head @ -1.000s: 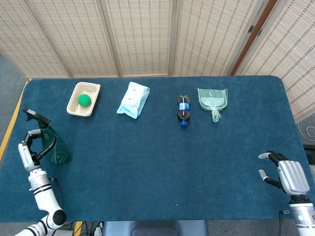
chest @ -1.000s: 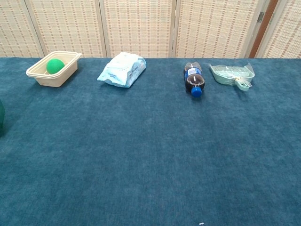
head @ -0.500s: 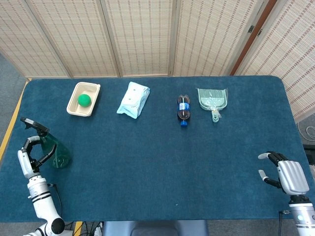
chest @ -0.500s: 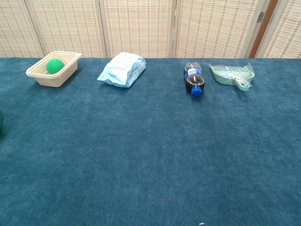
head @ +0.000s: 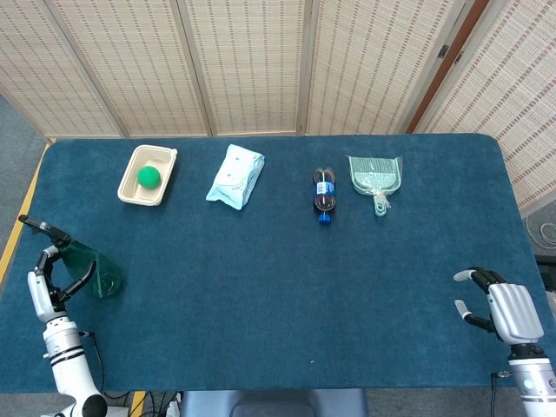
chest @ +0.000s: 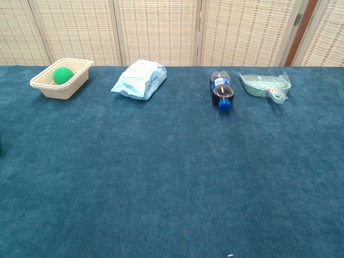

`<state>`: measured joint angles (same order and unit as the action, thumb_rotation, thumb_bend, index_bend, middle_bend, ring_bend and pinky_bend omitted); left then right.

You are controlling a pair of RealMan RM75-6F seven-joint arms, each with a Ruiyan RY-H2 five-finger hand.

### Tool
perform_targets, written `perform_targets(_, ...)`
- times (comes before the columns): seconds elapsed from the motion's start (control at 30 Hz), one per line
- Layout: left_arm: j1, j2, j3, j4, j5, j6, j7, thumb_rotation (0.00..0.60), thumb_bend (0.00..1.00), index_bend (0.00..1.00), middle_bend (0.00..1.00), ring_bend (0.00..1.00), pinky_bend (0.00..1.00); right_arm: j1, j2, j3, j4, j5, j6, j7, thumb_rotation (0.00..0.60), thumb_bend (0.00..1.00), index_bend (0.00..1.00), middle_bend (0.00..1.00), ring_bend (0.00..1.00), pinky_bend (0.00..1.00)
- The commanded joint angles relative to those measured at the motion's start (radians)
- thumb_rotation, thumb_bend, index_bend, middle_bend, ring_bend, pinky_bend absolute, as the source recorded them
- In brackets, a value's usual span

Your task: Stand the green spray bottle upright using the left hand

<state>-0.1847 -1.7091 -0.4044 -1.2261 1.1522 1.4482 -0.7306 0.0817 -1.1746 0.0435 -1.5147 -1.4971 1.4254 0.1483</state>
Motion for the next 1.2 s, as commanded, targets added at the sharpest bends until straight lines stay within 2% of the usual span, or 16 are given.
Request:
perform_targets(0.03,0.012,0.015,0.008,-0.014,0.014,-0.001,-0.014,0.6,0.0,0.37,0.35,0.33,0.12,0.001,0.0,0.0,0.0,-0.001,0.0,-0.001,0.6,0.24,0.42,0.4,0.38,0.81)
perform_targets(0.67,0.055,0.1,0.043,-0.1,0.055,-0.031,-0.047,0.6,0.0,0.32,0.3,0.27,0.11,0.009,-0.002,0.001,-0.003,-0.002,-0.008,-0.004,0.6,0.24,0.42,0.4,0.38,0.81)
perform_targets(1.2,0.071,0.227,0.1,-0.188,0.11,-0.101,-0.07,0.6,0.0,0.14,0.17,0.15,0.05,0.012,-0.006,0.0,-0.003,-0.002,-0.012,-0.007,0.6,0.24,0.42,0.4,0.38,0.81)
